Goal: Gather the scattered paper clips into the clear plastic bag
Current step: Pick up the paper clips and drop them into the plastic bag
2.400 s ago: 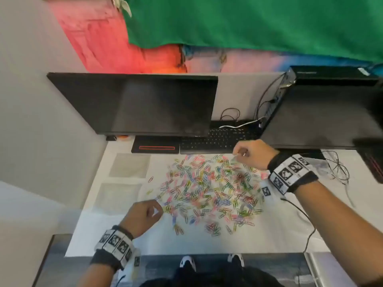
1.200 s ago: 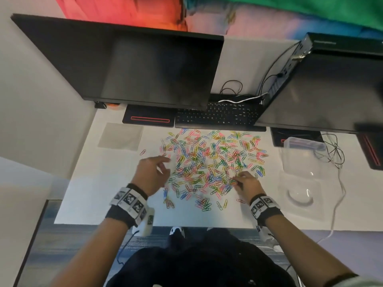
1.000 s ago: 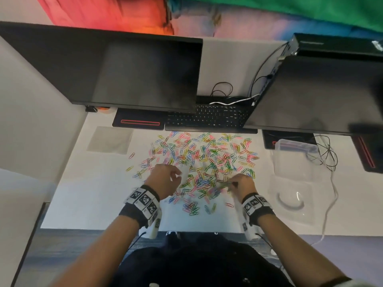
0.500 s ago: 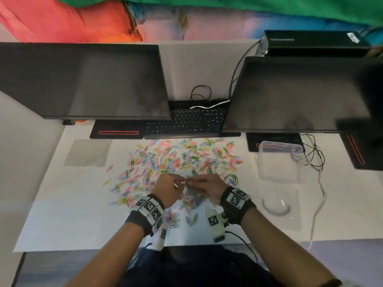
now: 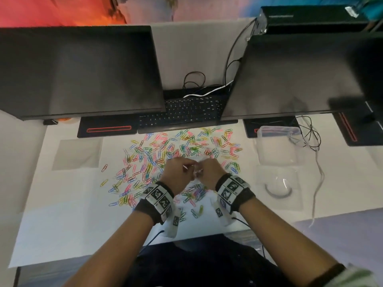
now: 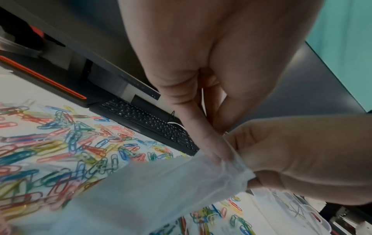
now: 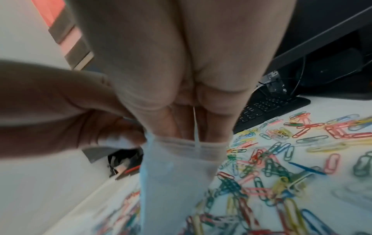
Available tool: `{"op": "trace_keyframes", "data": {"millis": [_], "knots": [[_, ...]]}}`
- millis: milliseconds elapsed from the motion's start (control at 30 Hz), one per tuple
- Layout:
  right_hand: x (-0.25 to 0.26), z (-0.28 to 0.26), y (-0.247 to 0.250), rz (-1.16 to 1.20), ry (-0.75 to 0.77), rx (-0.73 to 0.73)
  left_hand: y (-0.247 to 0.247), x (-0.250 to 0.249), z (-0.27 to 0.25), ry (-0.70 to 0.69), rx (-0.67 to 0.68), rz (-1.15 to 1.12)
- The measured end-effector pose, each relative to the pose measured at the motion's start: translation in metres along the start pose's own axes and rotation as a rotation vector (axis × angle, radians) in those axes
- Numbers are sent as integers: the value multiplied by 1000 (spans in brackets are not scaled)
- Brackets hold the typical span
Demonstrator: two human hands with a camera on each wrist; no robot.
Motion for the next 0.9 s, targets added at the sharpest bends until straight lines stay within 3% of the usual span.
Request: {"op": "trace_keyframes", "data": {"millis": [100, 133, 233, 300, 400, 467, 633, 900], "knots": [[1, -3, 12, 11, 114, 124, 5, -2, 0, -3, -26, -20], [0, -6, 22, 137, 114, 67, 7, -2, 2, 2, -36, -23], [-25, -23, 47, 455, 83, -280, 13, 1, 8, 14, -91, -49], [-63, -32, 48, 313, -29, -378, 17, 2, 9, 12, -123, -71], [-114, -48, 20, 12, -253, -33, 21, 3, 8, 10, -143, -69], [-126, -55, -6, -10, -209, 116, 21, 3, 8, 10, -157, -69], [-103, -48, -45, -20, 71, 134, 19, 2, 8, 18, -189, -49], [-93, -36, -60, -378, 239, 105, 14, 1, -1, 39, -182, -30]]}}
Point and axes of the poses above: each hand's wrist, its own z-axis towards the middle knuckle, its own y-axis out of the back of the hand, x = y × z, the point moved 1 cm from there along z, towards the middle knuckle, and after that the axes turned 15 degrees about y, right-handed, at the moved point
